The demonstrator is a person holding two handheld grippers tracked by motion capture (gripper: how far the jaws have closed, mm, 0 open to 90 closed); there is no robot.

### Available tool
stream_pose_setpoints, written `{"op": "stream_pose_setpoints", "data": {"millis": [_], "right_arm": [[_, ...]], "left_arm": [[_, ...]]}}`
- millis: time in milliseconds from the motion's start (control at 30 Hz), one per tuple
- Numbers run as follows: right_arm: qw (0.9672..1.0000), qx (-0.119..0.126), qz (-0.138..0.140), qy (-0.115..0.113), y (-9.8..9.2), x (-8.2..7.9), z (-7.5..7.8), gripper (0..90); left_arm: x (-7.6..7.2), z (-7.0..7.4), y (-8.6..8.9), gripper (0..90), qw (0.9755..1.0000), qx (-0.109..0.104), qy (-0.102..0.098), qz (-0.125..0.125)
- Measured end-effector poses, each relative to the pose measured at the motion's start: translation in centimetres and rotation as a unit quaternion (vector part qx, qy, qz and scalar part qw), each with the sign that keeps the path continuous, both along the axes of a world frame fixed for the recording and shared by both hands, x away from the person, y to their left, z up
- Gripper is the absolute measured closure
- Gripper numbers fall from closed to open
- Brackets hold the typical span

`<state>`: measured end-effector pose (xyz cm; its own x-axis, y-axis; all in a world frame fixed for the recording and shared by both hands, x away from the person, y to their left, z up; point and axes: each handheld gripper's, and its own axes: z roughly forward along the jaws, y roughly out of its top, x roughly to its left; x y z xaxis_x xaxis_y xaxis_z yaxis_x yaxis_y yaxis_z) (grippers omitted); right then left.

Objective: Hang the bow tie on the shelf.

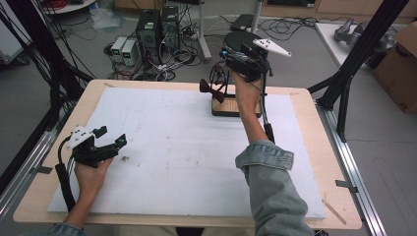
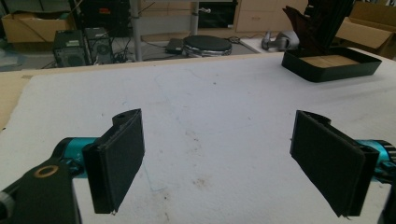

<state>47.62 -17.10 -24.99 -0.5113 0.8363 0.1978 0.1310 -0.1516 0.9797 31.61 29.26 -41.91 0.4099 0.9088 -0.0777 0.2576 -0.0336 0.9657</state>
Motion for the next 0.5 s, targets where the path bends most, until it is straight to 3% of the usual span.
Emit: {"op": "stream_pose_setpoints", "data": {"millis": [200, 500], "right_arm": [[0.9999, -0.005, 0.002, -0.012, -1.1, -1.8, 0.6, 21.9], [0.9997, -0.017, 0.003, -0.014, -3.2, -4.8, 0.0, 20.3]], "left_arm": [[-0.1, 0.0, 0.0, 18.0, 1.0000, 0.000, -0.001, 0.001], [-0.1, 0.0, 0.0, 18.1, 1.0000, 0.002, -0.001, 0.002]]}}
